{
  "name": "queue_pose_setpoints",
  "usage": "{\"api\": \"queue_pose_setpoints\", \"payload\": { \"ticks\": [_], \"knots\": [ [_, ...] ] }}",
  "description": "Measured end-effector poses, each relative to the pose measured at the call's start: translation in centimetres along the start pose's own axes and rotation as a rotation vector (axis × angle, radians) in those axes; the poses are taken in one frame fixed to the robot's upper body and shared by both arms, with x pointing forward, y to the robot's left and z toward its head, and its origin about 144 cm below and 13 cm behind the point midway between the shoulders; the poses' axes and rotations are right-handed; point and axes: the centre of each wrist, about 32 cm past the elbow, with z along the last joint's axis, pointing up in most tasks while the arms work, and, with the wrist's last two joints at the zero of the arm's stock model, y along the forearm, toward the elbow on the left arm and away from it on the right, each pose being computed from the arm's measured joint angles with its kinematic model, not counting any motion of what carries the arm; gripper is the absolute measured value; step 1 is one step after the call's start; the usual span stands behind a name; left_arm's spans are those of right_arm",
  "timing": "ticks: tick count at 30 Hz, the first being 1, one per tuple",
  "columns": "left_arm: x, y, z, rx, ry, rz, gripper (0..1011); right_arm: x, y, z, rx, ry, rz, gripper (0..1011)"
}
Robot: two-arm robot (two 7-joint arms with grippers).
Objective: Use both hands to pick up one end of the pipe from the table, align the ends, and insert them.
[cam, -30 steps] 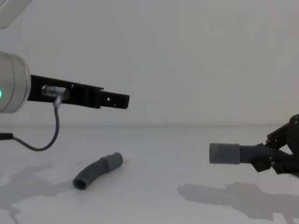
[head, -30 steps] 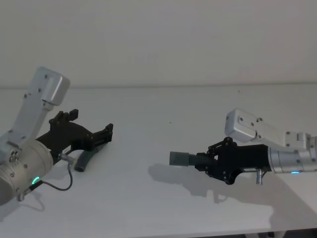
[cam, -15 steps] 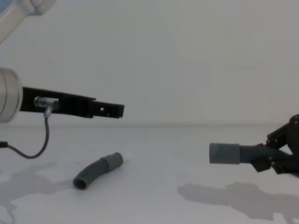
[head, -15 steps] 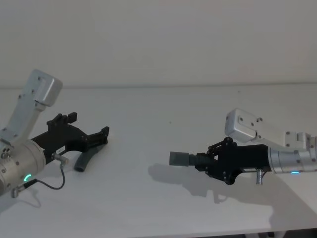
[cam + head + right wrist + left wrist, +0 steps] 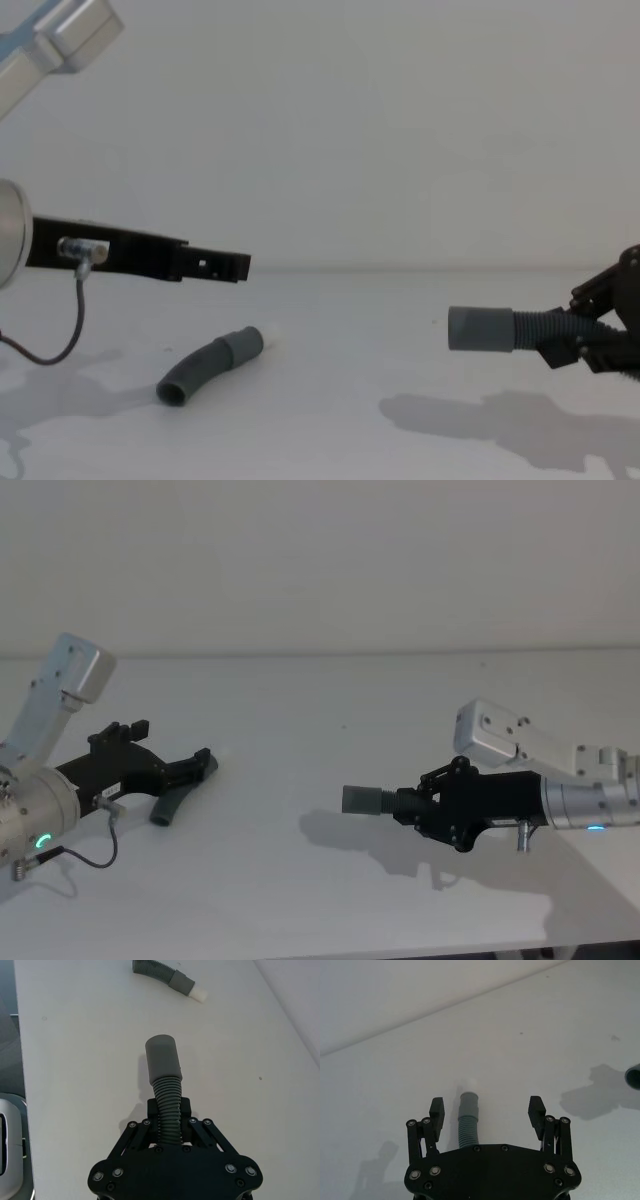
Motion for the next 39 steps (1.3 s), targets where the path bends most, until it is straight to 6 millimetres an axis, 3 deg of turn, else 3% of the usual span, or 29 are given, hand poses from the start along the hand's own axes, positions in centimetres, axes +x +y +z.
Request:
{"api": "queue_pose_setpoints", "payload": {
  "ticks": [20, 39],
  "knots": [
    [1.6, -1.7, -0.7, 0.097, 0.008, -0.012, 1002, 0.0, 0.0, 0.0, 0.000, 0.000, 0.000, 213],
    [1.7, -4.4, -1.3, 0.175, 0.012, -0.007, 1002, 0.0, 0.0, 0.0, 0.000, 0.000, 0.000, 213]
  ]
}}
